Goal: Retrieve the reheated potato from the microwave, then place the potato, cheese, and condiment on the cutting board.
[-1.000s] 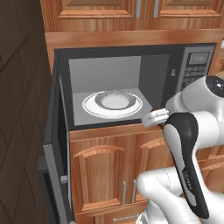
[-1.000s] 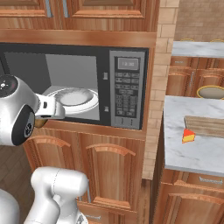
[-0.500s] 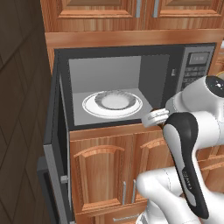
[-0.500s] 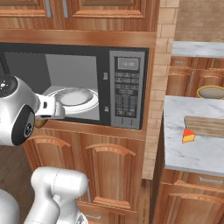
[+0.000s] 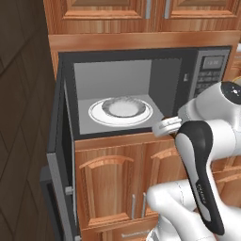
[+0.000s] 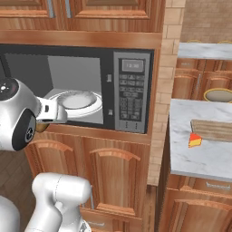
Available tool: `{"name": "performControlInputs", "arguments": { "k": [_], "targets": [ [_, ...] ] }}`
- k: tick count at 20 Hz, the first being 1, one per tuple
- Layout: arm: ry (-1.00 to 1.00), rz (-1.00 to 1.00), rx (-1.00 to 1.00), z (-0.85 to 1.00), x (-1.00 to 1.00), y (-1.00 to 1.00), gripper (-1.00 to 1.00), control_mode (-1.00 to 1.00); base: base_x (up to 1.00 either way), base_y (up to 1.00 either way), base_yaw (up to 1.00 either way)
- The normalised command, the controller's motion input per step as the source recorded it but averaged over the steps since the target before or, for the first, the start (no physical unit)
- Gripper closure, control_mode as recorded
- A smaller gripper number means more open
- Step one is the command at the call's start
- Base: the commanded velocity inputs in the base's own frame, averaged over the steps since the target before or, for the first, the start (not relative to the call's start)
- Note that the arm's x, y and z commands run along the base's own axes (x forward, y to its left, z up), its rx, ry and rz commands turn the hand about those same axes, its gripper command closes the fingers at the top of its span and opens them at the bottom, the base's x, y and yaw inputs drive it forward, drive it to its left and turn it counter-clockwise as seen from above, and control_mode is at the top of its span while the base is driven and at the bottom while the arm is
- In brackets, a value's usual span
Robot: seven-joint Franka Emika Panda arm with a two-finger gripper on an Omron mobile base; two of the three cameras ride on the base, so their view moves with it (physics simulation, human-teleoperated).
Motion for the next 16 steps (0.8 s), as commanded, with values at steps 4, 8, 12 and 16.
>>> {"name": "performControlInputs", "arguments": {
  "k": [4,8,12,16],
  "targets": [
    [0.00,0.00,0.00,0.00,0.00,0.00,1.00,1.00,-0.70,-0.12,0.07],
    [0.00,0.00,0.00,0.00,0.00,0.00,1.00,1.00,-0.45,-0.27,-0.03],
    [0.00,0.00,0.00,0.00,0.00,0.00,1.00,1.00,-0.06,-0.66,-0.06],
    [0.00,0.00,0.00,0.00,0.00,0.00,1.00,1.00,0.00,-0.79,-0.11]
  ]
}}
